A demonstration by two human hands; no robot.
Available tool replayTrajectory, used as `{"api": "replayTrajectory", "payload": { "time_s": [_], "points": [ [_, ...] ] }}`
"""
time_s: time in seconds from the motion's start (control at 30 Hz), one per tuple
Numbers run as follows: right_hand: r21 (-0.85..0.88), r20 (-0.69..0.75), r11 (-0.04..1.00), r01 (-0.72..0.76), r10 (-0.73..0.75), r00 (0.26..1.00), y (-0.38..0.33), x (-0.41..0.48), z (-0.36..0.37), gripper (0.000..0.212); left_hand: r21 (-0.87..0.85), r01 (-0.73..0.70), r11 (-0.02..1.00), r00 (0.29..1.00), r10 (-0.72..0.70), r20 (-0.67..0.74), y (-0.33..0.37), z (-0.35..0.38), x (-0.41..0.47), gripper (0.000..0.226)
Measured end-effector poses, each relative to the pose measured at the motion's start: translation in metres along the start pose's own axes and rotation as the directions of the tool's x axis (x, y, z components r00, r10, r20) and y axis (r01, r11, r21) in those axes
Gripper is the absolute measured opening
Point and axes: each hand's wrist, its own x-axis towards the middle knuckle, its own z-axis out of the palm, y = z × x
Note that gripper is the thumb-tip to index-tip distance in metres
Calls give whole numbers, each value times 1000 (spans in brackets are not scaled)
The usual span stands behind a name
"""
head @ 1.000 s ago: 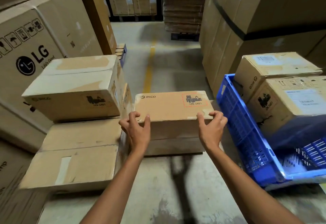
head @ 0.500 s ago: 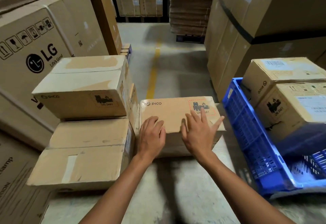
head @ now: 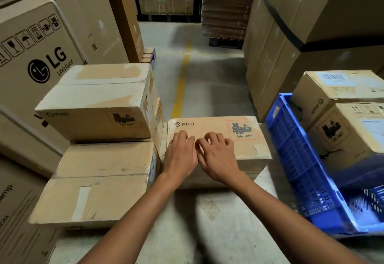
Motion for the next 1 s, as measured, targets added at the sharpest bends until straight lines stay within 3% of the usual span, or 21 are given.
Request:
{"api": "replayTrajectory", "payload": {
  "time_s": [0.13,0.2,0.4,0.57,0.77,0.83,0.87,0.93,1.0],
  "points": [
    [105,253,994,23,-49,966,10,27,-8,71,10,21,1000,986,-23,168,-6,0,17,51],
    [94,292,995,40,-66,954,14,27,-4,76,34,32,999,981,-38,190,-6,1,19,54],
    [171,313,985,12,-66,947,28,36,-13,77,98,47,994,987,-62,146,8,-2,28,45],
    [48,207,988,-149,136,969,55,32,-22,39,-107,3,994,977,20,213,40,17,42,45],
    [-4,362,992,-125,118,925,69,21,-8,56,79,-25,997,980,9,200,53,30,41,49],
    [9,329,993,-121,111,938,68,22,-12,51,36,-58,998,991,53,120,54,27,39,43],
    [10,284,994,-109,101,953,67,21,-15,46,-13,-103,995,995,104,6,56,26,36,34],
    [15,177,995,-101,97,979,64,13,-21,44,-54,-218,974,954,201,-222,55,26,25,23],
    [69,88,991,-118,111,990,59,0,-19,45,-68,-241,968,928,209,-309,52,26,15,24]
  ]
}}
